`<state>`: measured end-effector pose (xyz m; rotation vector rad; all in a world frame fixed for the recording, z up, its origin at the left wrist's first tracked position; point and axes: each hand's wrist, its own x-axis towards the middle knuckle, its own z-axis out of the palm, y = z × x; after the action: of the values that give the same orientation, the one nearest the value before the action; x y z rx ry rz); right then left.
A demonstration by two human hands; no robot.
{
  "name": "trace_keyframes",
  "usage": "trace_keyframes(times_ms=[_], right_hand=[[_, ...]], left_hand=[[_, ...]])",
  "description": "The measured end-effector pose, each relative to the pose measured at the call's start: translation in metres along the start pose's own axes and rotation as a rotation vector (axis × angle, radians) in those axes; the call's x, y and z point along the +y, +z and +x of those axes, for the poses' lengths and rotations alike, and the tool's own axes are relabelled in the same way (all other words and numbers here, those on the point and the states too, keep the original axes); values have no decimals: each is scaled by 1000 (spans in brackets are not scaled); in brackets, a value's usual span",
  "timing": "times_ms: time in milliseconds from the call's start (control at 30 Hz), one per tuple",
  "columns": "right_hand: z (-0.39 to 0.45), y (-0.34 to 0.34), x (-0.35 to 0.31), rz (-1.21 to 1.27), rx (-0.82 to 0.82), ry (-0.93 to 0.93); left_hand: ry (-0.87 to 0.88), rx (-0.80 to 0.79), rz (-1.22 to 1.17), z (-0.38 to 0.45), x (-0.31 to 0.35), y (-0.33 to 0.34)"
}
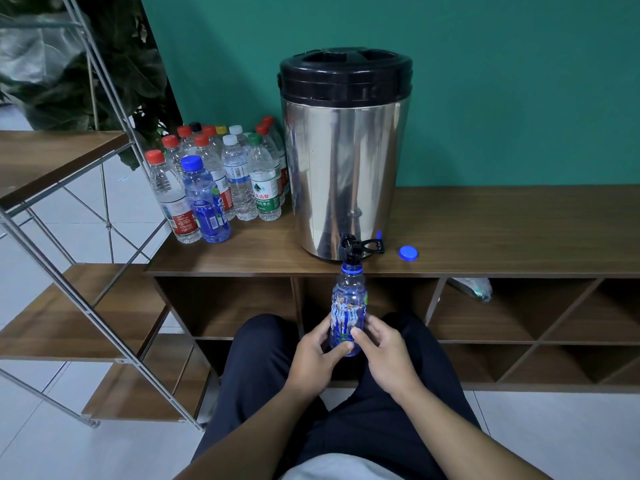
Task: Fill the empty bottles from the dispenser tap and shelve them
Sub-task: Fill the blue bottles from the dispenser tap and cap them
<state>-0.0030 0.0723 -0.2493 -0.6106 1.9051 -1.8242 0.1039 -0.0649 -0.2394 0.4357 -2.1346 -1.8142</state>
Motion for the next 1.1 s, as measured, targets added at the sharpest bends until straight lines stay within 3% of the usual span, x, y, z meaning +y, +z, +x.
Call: trace_keyframes(times_ms=[1100], right_hand=[[-1,0,-1,44,-10,0]], left_hand=[[2,3,-24,1,0,0]])
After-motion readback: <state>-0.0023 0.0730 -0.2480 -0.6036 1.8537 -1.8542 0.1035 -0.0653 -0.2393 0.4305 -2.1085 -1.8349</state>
